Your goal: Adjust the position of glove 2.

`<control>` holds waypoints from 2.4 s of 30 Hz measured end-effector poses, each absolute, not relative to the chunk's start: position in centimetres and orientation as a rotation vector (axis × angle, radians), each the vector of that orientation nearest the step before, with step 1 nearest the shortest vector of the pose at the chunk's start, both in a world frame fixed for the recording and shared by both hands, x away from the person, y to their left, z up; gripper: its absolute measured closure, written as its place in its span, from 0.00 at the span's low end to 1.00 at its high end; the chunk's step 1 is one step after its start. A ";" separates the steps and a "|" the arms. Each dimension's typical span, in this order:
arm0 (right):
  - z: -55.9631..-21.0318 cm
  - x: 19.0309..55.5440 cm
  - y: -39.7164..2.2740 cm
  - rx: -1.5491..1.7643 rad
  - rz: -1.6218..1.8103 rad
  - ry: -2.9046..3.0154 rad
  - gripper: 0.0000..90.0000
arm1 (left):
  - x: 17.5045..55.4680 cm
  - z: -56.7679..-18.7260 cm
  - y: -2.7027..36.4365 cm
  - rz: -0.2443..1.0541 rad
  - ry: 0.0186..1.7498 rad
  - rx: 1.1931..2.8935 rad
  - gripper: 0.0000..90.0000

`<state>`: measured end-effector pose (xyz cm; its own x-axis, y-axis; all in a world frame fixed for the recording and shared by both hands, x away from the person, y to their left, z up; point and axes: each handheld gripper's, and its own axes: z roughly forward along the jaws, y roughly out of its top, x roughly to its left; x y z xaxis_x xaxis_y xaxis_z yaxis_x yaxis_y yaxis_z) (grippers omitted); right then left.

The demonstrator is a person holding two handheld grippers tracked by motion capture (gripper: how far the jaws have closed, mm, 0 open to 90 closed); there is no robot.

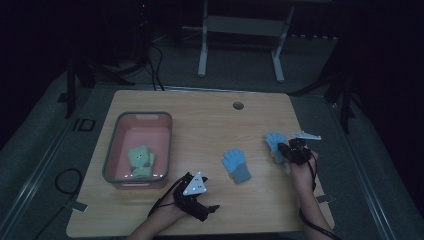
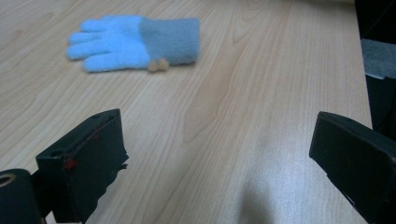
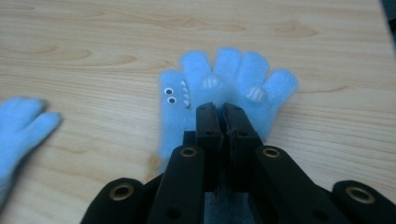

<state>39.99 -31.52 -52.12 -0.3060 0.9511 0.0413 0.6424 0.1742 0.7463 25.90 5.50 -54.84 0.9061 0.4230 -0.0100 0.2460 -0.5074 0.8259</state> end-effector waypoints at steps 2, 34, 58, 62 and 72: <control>-51.4 39.3 -31.2 1.504 0.909 1.990 0.96 | 25.9 -54.9 5.3 0.241 0.467 2.132 0.04; -54.3 34.5 -28.0 1.689 0.777 1.903 0.82 | 25.9 -54.7 5.1 0.241 0.442 2.125 0.04; -53.3 35.9 -32.7 1.314 0.982 2.255 0.72 | 25.8 -54.8 5.5 0.245 0.458 2.126 0.04; -54.2 35.7 -31.8 1.290 0.916 2.267 0.71 | 25.8 -54.7 5.7 0.247 0.468 2.117 0.04; -54.8 35.4 -31.0 1.291 0.861 2.211 0.95 | 25.6 -54.8 5.7 0.252 0.467 2.120 0.04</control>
